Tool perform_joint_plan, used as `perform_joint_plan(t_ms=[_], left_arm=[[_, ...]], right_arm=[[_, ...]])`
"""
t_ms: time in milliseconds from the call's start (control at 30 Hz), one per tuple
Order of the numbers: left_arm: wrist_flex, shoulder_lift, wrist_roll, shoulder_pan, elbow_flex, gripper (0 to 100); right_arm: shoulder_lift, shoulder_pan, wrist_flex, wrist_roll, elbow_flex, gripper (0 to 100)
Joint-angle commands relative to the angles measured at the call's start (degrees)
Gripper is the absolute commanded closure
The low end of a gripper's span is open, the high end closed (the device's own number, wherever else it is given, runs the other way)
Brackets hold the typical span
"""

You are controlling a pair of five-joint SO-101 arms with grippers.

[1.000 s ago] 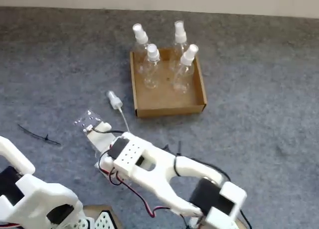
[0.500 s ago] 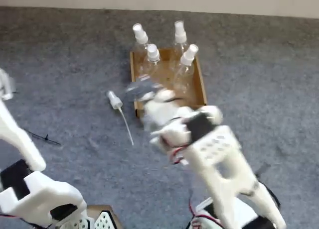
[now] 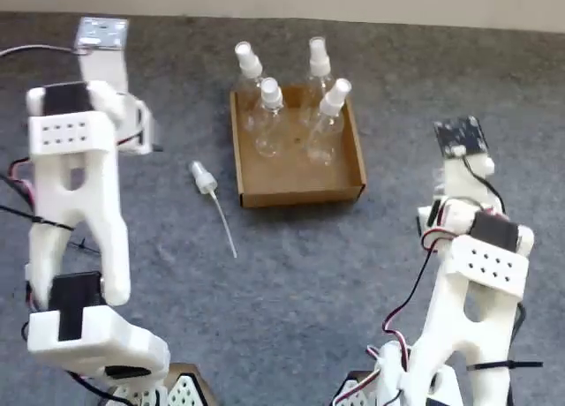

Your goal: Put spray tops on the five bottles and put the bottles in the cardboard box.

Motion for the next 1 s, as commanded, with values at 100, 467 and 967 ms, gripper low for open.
perform_joint_plan(t_ms=[100,467,967], left_arm=[[-13.19,-0.31,6.59,7.69,9.63,80],[-26.11,-0.22,21.01,10.42,20.88,80],[-31.56,11.74,27.08,12.44,20.79,80]], right_arm=[[10.07,4.88,-11.3,0.26,1.63,97.6],[33.98,6.9,-12.09,0.18,-12.35,97.6],[38.55,7.87,-12.09,0.44,-15.69,97.6]])
